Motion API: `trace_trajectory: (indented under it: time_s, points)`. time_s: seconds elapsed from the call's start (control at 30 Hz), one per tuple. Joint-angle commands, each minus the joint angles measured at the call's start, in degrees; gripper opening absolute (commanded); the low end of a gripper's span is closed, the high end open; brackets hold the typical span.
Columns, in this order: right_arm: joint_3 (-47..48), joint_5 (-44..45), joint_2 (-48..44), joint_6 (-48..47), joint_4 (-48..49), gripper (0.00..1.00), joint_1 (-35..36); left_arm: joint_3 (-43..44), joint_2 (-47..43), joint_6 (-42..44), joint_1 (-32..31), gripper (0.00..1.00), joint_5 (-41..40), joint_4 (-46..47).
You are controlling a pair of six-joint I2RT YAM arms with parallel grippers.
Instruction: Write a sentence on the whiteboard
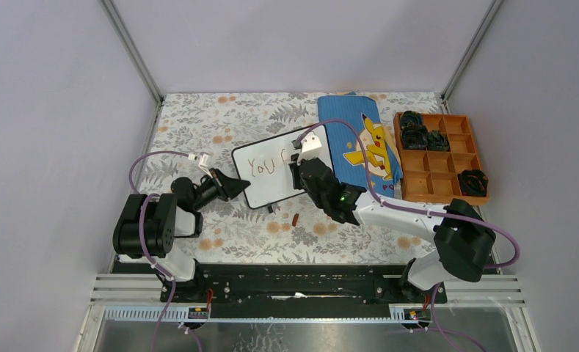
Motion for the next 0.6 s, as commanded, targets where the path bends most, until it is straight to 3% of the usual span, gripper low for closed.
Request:
trace_trajectory:
  time_s: [0.0, 0.33, 0.57]
  points:
    - [-0.8, 0.5, -1.9, 0.5, -1.3, 0.00, 0.2, 0.7, 0.5, 2.3, -0.3, 0.27, -1.5, -2.3]
    - [-0.8, 6.3, -2.8, 0.5, -2.3, 0.00, 0.1, 0.7, 0.5, 2.5, -0.3, 0.27, -1.6, -2.7]
    - [-2.3, 5.5, -5.7, 0.6, -0.6, 0.00, 0.1, 0.7, 0.5, 2.5, -0.3, 0.27, -1.6, -3.0]
